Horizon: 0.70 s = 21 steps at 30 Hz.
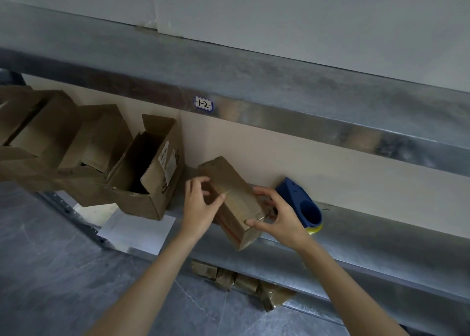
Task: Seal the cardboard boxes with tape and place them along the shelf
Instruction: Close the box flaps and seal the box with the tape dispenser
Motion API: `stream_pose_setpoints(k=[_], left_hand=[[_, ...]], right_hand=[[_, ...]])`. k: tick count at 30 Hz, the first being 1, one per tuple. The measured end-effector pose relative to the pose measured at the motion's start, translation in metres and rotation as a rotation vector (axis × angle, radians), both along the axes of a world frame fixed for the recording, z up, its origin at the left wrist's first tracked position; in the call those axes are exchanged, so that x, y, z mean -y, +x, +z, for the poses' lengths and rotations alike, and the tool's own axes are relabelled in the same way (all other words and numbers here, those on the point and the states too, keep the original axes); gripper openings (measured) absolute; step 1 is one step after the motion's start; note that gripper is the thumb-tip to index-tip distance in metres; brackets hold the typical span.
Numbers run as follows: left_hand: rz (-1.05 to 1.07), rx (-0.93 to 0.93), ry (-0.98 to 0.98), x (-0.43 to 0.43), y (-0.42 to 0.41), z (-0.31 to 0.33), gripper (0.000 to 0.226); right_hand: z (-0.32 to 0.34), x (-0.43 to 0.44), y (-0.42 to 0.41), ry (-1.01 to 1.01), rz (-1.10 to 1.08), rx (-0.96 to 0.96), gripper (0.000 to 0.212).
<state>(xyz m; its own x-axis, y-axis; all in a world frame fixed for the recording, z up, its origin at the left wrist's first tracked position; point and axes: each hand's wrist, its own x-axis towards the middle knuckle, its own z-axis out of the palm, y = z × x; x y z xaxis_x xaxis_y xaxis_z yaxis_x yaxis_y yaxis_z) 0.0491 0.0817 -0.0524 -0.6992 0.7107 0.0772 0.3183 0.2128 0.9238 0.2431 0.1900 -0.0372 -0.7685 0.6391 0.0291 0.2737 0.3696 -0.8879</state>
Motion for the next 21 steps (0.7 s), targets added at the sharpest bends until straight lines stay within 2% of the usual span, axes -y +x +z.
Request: stream_pose_setpoints(k=[4,6,9,12,15,18,21], left_hand=[[-0.131,0.098,0.054,0.007,0.017,-0.005,0.052],[-0.191,0.053,0.027,0.011,0.02,-0.005,0.056],[-0.269,-0.105,-0.081,0.017,0.02,-0.002,0.066],[-0.271,-0.318,-0.207,0.021,0.014,0.004,0.065],[-0.236,-0.544,-0.3,0.024,0.008,0.009,0.063],[-0.168,-0.654,-0.312,0.029,0.003,0.009,0.062],[-0.122,-0.765,-0.353,0.035,-0.001,0.008,0.065]], right_hand=[[0.001,0.007,-0.006,0.125,-0.059,0.009,0.057],[0.0,0.014,-0.01,0.204,-0.092,0.005,0.047],[-0.001,0.019,-0.012,0.253,-0.065,0.038,0.038],[0.0,0.015,-0.005,0.25,-0.014,0.064,0.039],[0.002,-0.001,0.011,0.321,-0.121,0.098,0.04],[-0.005,-0.029,0.03,0.482,-0.264,0.283,0.038],[-0.016,-0.048,0.037,0.466,-0.32,0.569,0.048]])
